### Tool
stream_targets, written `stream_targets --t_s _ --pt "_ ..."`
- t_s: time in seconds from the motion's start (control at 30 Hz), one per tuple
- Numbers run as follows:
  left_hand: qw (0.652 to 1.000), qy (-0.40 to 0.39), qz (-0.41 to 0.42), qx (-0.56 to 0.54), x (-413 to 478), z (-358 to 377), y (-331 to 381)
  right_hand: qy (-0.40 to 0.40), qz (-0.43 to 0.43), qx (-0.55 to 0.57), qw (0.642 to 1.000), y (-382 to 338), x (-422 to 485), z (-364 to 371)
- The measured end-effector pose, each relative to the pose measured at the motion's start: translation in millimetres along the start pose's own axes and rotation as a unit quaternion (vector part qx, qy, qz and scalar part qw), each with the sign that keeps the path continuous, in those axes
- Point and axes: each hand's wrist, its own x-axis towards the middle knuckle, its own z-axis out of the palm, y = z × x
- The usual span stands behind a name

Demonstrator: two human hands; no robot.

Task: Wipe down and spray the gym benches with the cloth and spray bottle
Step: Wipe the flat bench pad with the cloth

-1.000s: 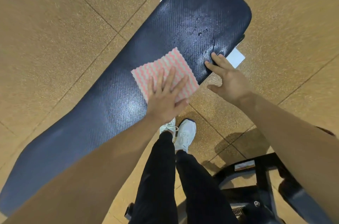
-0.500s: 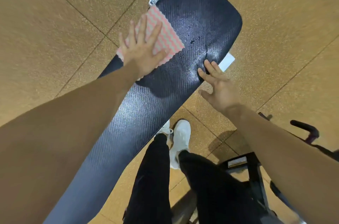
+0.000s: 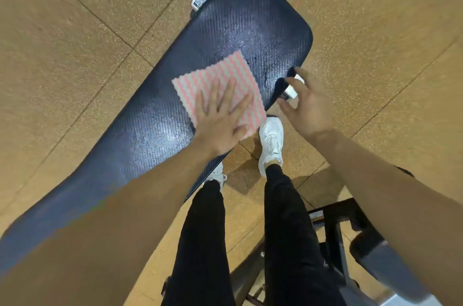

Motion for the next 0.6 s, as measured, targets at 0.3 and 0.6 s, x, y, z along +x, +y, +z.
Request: stream_targets --t_s 0.3,0.6 --pt "0.999 0.033 0.031 0.021 29.5 -15.6 -13.9 -0.045 -0.032 -0.047 0.997 22.2 53.5 -20.2" --pt "0.988 0.058 -0.133 -0.059 137.1 -93.3 -22.7 -0.092 -0.048 -0.046 0.994 27.7 60.6 -32.9"
